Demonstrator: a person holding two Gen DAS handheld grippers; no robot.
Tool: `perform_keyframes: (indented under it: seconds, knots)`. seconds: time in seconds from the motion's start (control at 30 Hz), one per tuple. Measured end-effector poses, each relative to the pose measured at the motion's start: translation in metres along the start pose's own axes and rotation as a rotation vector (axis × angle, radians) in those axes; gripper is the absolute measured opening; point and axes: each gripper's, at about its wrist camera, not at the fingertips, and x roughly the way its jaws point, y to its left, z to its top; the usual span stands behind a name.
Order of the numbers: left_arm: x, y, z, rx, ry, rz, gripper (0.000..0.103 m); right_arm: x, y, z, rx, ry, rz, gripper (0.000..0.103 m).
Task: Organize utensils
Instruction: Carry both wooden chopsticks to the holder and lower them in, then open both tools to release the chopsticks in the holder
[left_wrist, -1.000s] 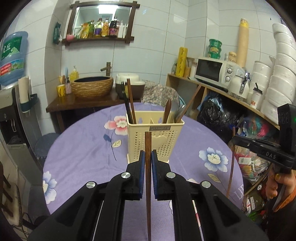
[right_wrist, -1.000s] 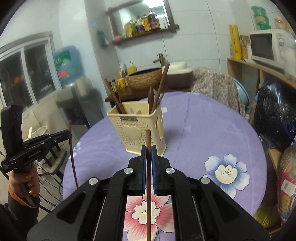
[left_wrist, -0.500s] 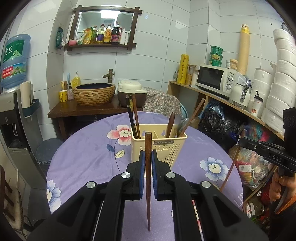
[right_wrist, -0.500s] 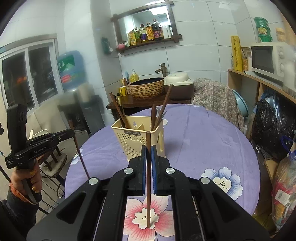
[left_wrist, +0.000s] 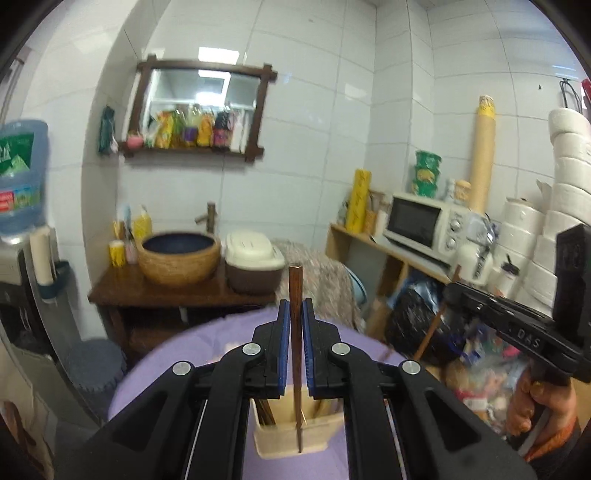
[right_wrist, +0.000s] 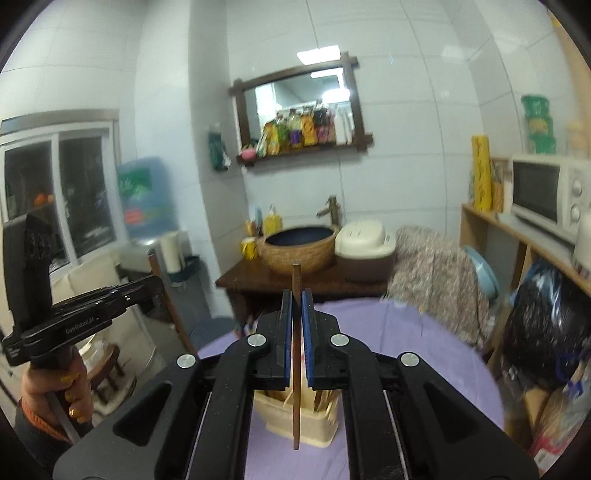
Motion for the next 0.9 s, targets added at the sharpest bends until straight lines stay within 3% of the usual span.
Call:
perform_keyframes:
  seconds: [0.07, 0.17, 0.53, 0.9]
  knots:
    - [0.01, 0.0, 0.012, -0.001, -0.042, 0.034, 0.008, 0.009, 0.001, 0.011, 0.004, -0.029, -0.025, 0.006]
    - [0.029, 0.0, 0.008, -0.004, -0.043, 0.064, 0.008, 0.027, 0.006, 0.008, -0.014, -0.04, -0.069, 0.006]
    - [0.077, 0.018, -0.088, -0.03, 0.125, 0.091, 0.008, 0.078, -0.006, -0.071, 0.004, 0.107, -0.083, 0.006]
    - [0.093, 0.023, -0.117, -0.028, 0.201, 0.098, 0.008, 0.085, -0.016, -0.098, 0.016, 0.139, -0.091, 0.006]
